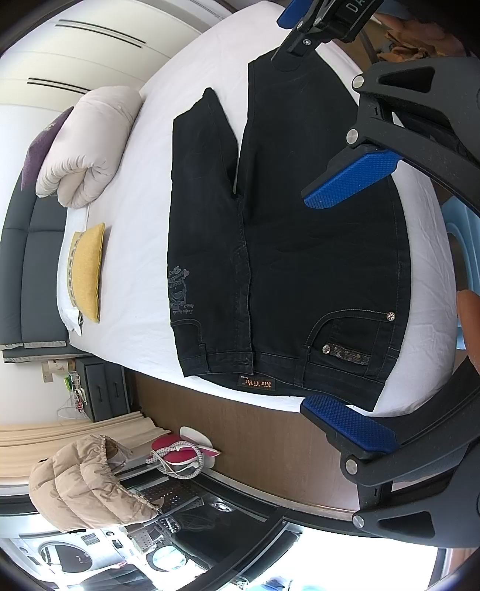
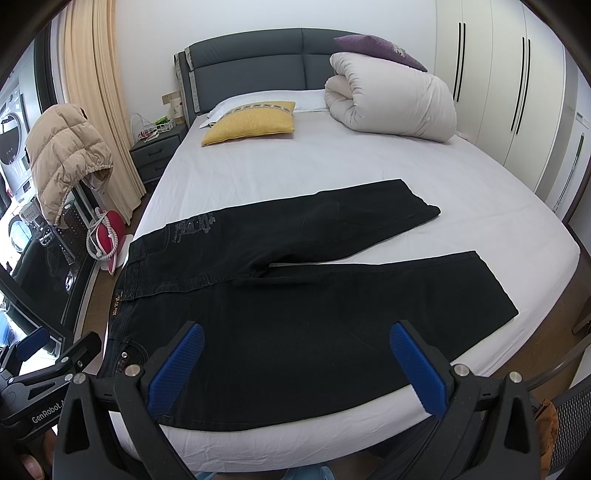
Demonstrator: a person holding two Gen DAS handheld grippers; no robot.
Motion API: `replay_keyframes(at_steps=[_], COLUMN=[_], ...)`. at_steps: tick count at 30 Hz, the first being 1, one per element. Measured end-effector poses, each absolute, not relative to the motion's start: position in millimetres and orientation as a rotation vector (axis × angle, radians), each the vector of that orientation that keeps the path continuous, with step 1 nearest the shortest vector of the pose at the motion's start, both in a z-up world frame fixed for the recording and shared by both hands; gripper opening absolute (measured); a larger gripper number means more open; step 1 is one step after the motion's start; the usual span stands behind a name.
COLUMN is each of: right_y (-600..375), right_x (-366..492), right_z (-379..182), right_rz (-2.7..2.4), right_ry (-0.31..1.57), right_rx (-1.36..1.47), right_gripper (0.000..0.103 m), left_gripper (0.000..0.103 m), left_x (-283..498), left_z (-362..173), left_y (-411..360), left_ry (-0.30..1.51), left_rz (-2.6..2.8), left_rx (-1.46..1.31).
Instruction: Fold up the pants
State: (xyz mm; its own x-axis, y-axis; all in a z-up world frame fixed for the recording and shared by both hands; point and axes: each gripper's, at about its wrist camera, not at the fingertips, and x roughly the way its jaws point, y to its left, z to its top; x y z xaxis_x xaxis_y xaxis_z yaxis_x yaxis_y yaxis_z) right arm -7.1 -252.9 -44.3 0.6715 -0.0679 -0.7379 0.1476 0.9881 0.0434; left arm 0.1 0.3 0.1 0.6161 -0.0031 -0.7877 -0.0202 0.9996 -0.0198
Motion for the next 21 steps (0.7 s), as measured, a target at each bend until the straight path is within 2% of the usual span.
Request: replay_keyframes(at_steps=[21], right_y=[-251.2], right_x=[-7.9], right_z=[-46.8], right_rz=[-0.12], right_ry=[0.83], right_rx=[0.102], right_gripper=[0.103], left_gripper=[0.103], left_x=[-0.3], left_z=[1.2], left_y=[2.3], left_ry=[0.911], left_rz=[0.009], left_rx=[-0.028])
